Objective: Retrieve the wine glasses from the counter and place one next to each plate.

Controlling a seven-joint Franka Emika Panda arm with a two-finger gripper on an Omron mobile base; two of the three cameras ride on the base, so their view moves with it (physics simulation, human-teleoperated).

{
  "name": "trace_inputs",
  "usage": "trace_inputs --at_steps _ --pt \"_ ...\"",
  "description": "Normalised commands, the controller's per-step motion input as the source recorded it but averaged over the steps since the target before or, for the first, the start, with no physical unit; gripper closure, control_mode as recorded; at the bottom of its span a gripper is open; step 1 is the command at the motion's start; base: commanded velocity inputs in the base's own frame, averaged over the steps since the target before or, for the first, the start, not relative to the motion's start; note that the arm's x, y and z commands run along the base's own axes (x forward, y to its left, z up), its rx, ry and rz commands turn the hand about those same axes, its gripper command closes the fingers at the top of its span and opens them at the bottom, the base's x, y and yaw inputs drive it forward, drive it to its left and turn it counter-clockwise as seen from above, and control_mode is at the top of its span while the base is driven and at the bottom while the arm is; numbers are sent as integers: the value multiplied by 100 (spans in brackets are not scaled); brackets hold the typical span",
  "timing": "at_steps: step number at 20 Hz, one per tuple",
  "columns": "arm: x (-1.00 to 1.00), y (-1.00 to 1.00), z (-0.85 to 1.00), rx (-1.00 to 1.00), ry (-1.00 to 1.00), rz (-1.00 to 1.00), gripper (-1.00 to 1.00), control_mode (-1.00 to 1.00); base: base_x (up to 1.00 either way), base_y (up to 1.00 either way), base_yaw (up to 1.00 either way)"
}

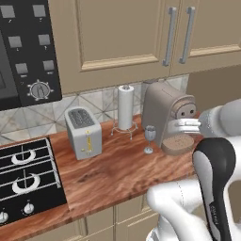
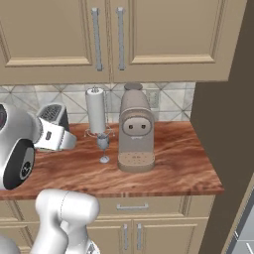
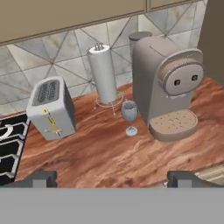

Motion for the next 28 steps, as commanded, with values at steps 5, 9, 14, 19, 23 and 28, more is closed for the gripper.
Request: trace_inputs --at_steps 5,9,14,19,23,28 --pt "52 16 -51 0 -4 -39 -100 -100 0 0 0" --pt "53 41 -47 0 0 -52 -100 -100 0 0 0" --pt "46 32 -35 8 0 -33 -100 -100 0 0 0" --pt "44 6 -30 3 -2 -1 -100 -100 0 0 0" --pt "45 0 -33 0 -2 1 -100 -100 0 0 0" --pt "47 1 -31 0 -1 0 -100 -100 0 0 0"
